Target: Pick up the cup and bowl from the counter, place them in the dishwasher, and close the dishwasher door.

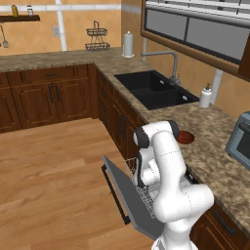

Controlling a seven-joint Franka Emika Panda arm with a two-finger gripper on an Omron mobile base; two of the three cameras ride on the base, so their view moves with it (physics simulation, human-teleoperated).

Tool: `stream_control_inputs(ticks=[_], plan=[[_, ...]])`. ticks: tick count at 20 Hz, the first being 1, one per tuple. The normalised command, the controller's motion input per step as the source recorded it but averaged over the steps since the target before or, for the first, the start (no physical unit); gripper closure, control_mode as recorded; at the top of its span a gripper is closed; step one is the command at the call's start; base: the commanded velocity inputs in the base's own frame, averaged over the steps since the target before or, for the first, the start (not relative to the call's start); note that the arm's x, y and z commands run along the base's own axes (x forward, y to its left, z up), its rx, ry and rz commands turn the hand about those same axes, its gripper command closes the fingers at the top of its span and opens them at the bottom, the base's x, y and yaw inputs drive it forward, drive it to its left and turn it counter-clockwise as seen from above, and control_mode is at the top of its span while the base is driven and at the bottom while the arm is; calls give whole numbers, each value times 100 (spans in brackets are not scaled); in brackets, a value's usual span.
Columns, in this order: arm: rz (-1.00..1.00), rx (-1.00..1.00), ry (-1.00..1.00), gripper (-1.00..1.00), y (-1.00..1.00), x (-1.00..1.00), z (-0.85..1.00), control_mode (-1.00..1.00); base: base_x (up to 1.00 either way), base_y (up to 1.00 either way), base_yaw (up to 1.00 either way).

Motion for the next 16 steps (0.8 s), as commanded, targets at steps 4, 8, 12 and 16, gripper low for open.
stream_control_inputs(ticks=[4, 8, 12, 16], plan=[[0, 0, 0, -100, 13, -16, 59, -100, 0, 0, 0], [-3, 1, -6, -100, 0, -46, 89, -100, 0, 0, 0], [-5, 5, -12, -100, 13, -42, 100, -100, 0, 0, 0], [-11, 5, -9, -100, 18, -12, 100, -100, 0, 0, 0]])
